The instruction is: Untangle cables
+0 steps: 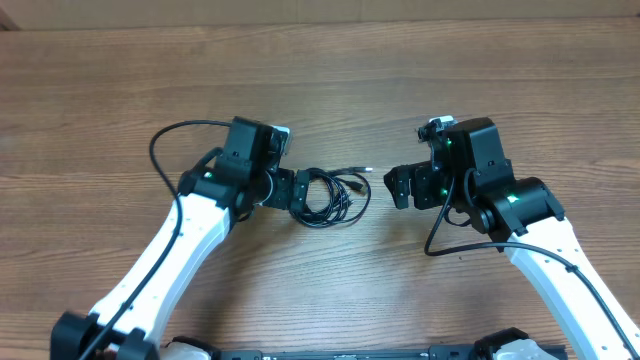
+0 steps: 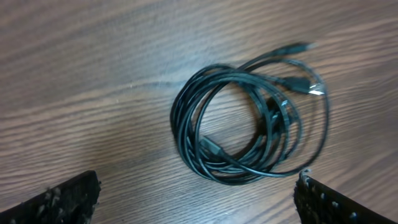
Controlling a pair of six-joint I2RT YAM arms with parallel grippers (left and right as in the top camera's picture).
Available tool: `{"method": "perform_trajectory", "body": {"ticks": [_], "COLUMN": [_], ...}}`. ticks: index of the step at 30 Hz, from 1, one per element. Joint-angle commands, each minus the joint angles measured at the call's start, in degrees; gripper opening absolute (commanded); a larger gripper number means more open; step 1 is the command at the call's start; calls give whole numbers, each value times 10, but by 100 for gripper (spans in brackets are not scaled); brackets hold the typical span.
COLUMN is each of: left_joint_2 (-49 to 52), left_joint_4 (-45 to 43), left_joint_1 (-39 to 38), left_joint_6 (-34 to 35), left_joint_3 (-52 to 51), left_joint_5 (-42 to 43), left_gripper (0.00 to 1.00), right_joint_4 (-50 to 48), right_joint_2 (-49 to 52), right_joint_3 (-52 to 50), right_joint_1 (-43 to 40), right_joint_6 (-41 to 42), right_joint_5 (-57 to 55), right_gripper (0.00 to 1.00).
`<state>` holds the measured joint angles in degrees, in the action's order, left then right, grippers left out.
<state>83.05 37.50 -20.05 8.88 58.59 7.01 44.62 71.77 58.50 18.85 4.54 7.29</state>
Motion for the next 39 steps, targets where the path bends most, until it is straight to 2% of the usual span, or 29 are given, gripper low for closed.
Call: {"method": "perform_trajectory", "body": {"ticks": [1,2,3,7,15,17,19,21,22,23,28,33,38,39], "left_joint_2": [52,63,82,137,187,198,209,211,210,208,177,144,143,143], "left_joint_4": [-9,-11,-16,-45,-91,-96,-97,-97,-97,-94,-87,-87,-80,-79], "left_joint_1": [-2,-2,-2,-2,-2,-2,-2,-2,-2,-2,-2,-5,-5,-5], "left_joint_6": [-24,-30,-39,-42,-42,-42,-42,-42,-42,-42,-42,-35,-35,-35], "left_joint_3": [14,14,14,14,14,14,14,14,14,16,28,44,44,44], "left_joint_5": [-8,-8,-8,10,9,2,3,3,3,4,40,122,165,170], "left_gripper": [100,100,95,73,72,66,56,27,7,4,4,4,4,4], "right_joint_4": [-7,-10,-14,-37,-49,-47,-47,-47,-47,-47,-52,-117,-163,-168], "right_joint_2": [0,0,0,0,10,16,22,25,27,30,58,111,174,189], "right_joint_3": [16,16,16,16,16,16,16,16,16,16,16,16,16,16], "right_joint_1": [2,2,2,2,2,2,2,2,2,2,2,10,47,53], "right_joint_6": [6,6,6,37,64,74,75,75,75,78,92,92,92,92], "right_joint_5": [14,14,14,14,14,14,14,14,14,14,23,113,108,101], "right_gripper": [100,100,100,100,100,100,100,100,100,100,98,96,95,92]}}
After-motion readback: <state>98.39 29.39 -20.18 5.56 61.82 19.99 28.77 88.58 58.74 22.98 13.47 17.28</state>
